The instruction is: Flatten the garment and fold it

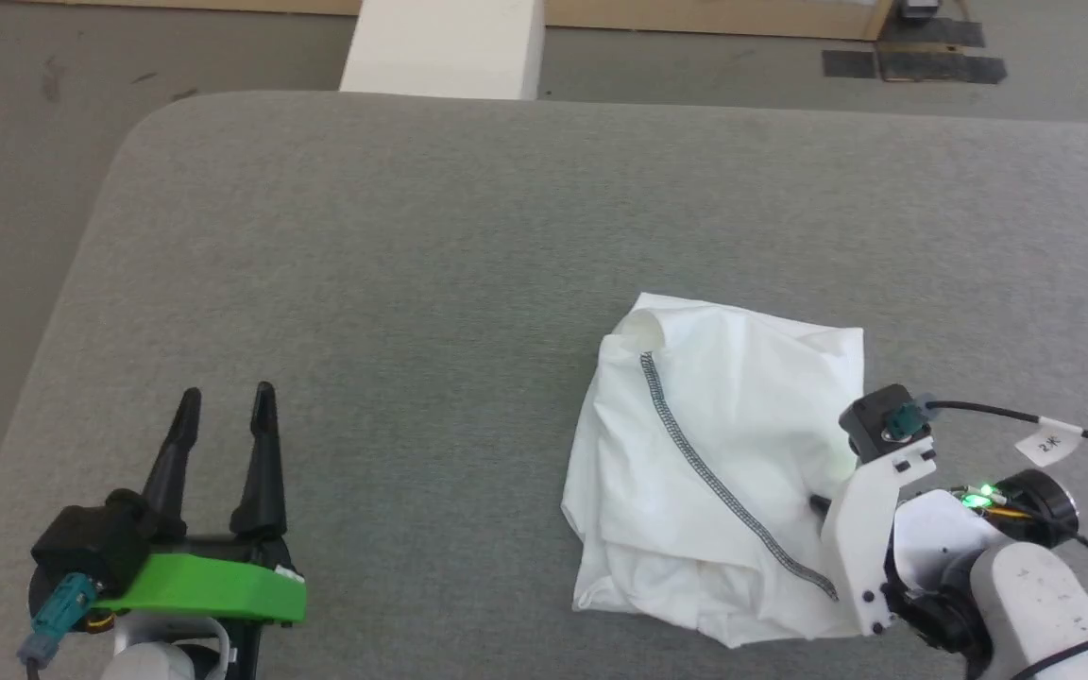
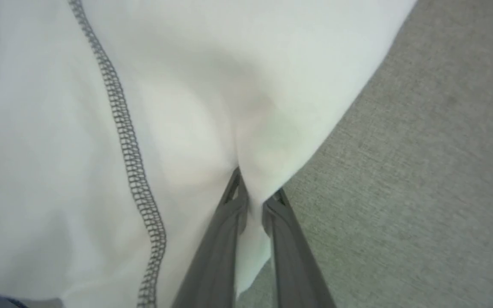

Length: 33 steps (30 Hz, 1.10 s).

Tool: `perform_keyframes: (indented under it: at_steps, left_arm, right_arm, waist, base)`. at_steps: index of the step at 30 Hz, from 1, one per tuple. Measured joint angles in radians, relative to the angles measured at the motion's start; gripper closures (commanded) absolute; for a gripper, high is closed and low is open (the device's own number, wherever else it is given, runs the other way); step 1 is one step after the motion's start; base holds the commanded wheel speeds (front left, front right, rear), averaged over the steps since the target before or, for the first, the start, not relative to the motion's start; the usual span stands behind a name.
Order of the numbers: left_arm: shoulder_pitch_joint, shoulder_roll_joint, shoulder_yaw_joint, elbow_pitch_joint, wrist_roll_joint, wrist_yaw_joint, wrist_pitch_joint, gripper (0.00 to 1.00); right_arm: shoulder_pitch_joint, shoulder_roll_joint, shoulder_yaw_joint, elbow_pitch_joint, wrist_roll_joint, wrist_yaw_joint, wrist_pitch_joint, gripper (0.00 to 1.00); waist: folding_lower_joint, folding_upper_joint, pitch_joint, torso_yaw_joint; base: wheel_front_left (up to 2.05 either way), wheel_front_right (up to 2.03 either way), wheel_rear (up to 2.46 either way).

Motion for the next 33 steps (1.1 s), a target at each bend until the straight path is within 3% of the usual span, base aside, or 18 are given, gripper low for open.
perform_keyframes:
  at_steps: [6,16,25,33]
  left_arm:
    - [0.004,0.012,0.053,-0.03,-0.008,0.007,0.0,0.0]
    - [-0.059,0.051,0.073,-0.114,-0.004,0.02,0.023,0.0]
    - [-0.126,0.121,0.081,-0.238,0.014,0.029,0.102,0.0]
    - [-0.121,0.163,0.129,-0.339,0.017,0.054,0.145,0.0]
  right_arm:
    - [-0.095,-0.179,0.158,-0.034,0.081,0.0,0.061,1.0]
    - [-0.367,-0.243,0.197,0.115,0.159,0.0,0.015,1.0]
    - [-0.511,-0.337,0.033,0.272,0.093,0.0,-0.041,1.0]
    - [-0.559,-0.368,-0.232,0.366,-0.022,0.0,-0.084,1.0]
  waist:
    - [0.0,0.0,0.003,-0.097]
    - [0.0,0.0,0.059,-0.321]
    - [0.0001,0.0,0.212,-0.423]
    - [0.0002,0.0,0.373,-0.43]
  base:
    - [0.0,0.0,0.0]
    - [0.0,0.0,0.0]
    - [0.0,0.0,0.0]
    - [0.0,0.0,0.0]
